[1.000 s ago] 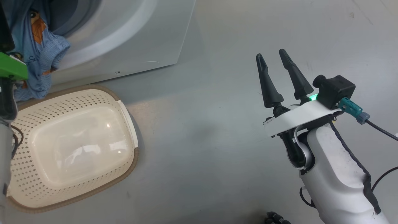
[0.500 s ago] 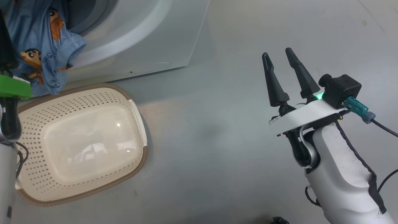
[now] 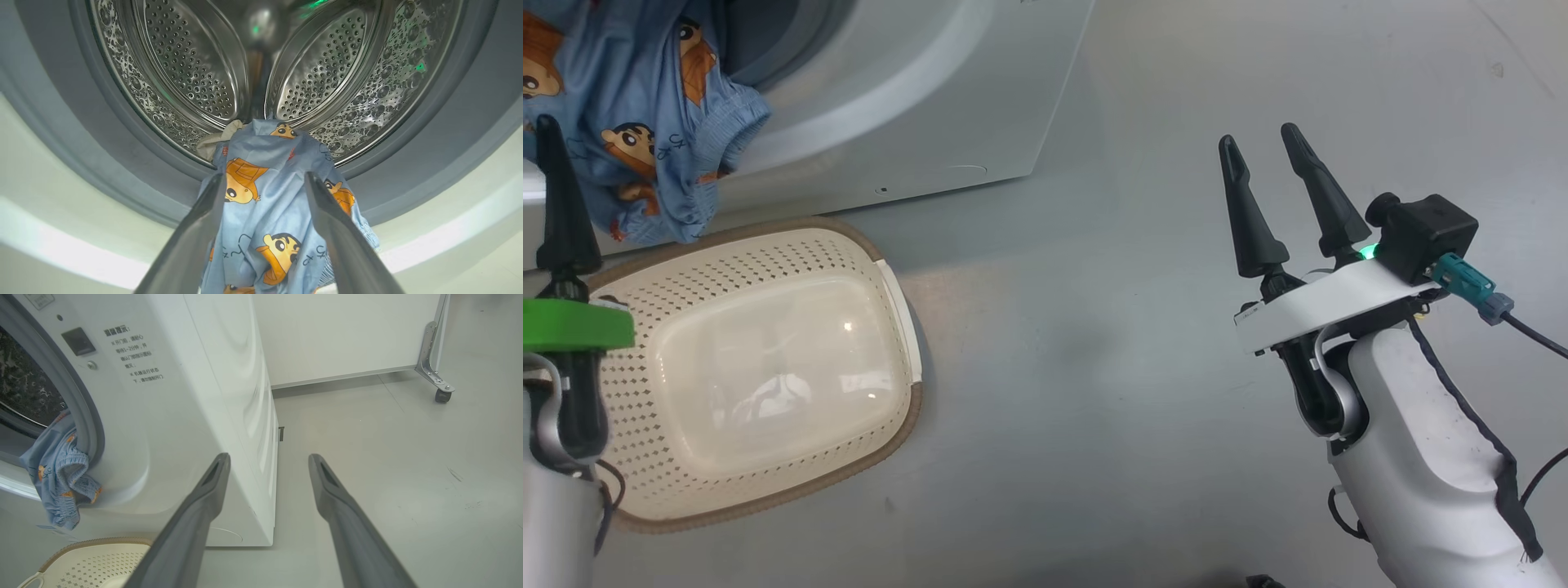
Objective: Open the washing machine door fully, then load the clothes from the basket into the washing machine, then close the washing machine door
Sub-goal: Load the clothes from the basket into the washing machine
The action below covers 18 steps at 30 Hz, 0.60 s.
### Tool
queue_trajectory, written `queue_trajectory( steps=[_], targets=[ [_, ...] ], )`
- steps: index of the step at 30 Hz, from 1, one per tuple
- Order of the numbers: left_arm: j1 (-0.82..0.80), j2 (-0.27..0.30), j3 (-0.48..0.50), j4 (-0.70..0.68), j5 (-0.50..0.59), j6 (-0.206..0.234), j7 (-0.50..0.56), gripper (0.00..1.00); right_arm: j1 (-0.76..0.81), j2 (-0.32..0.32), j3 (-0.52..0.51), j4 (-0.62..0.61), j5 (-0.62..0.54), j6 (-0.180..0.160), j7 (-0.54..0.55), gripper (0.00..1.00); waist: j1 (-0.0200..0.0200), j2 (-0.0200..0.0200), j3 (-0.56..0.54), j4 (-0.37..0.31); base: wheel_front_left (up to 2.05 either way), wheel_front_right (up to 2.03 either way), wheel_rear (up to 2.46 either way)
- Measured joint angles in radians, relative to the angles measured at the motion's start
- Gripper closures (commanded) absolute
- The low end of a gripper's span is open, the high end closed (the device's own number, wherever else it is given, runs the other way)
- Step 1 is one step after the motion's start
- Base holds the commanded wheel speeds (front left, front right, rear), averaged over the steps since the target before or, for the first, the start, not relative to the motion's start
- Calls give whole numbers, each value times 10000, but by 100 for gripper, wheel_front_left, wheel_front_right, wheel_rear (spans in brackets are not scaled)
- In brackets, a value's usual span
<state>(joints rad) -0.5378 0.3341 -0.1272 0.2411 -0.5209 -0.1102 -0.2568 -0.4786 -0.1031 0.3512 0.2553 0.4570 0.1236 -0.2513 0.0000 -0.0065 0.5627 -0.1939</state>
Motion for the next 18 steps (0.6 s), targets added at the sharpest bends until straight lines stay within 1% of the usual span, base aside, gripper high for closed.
queue_trajectory(
  steps=[6, 7, 14, 18],
  targets=[
    [852, -433, 209, -581, 19, 15, 0, 0, 2, -25, -21, -40, 0, 0, 0, 0, 0, 0, 26, 67, 0, 0, 0],
    [985, -458, 238, -711, 46, 86, 0, 0, 2, -25, -21, -48, 0, 0, 0, 0, 0, 0, 33, 76, 0, 0, 0],
    [1595, -577, 487, -1292, 150, 88, 0, 0, 1, -33, -36, -69, -2, 0, 0, 0, 0, 0, 84, 118, 0, 0, 0],
    [1951, -564, 518, -1486, 468, 88, 0, 0, 1, -59, -84, -100, -10, 0, 0, 0, 0, 0, 111, 116, 0, 0, 0]
  ],
)
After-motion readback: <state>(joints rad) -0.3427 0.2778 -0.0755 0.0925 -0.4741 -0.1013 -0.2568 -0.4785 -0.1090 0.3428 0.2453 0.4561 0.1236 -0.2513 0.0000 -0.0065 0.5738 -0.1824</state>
